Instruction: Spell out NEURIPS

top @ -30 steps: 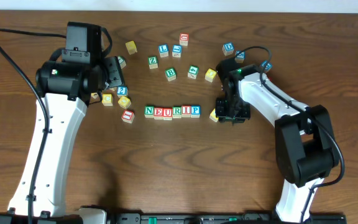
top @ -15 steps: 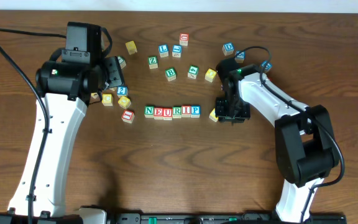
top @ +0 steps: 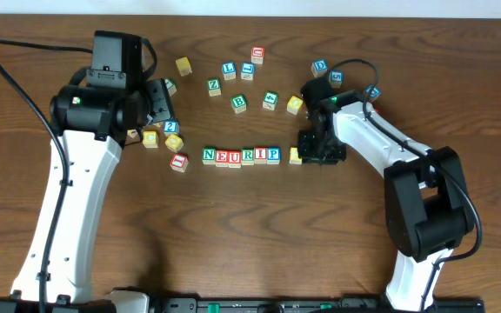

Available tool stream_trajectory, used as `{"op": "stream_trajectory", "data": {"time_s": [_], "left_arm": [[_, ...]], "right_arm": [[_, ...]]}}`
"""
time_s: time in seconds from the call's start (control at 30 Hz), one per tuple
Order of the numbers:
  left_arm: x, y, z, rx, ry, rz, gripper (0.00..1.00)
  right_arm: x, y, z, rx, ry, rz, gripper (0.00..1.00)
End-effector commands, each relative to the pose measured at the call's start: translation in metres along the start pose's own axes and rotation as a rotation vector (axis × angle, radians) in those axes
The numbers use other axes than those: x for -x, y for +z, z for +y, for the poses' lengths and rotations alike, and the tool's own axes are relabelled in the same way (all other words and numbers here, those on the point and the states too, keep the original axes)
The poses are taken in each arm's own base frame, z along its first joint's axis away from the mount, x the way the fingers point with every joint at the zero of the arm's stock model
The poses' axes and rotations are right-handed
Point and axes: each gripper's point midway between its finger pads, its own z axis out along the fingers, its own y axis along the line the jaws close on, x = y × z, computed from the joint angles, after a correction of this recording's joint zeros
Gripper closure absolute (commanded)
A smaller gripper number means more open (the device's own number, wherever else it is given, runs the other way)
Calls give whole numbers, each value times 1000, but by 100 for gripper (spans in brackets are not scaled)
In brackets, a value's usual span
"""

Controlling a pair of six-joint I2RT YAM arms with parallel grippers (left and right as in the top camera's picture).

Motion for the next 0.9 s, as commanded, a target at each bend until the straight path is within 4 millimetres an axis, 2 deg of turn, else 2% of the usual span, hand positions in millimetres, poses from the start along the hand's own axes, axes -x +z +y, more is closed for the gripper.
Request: {"op": "stream_trajectory", "data": {"time_s": [0.0, 0.17, 0.5, 0.87], "left_arm": [[2, 3, 4, 20, 7, 0, 40], [2, 3, 4, 20, 7, 0, 39], [2, 3, 4, 20, 7, 0, 39], [2, 3, 4, 20, 7, 0, 40]], "right_arm": [[1, -6, 7, 15, -96, -28, 67], [8, -6, 10, 24, -169, -56, 66], [5, -6, 10, 23, -147, -46, 65], [0, -5, 27, 36, -176, -51, 65]]}}
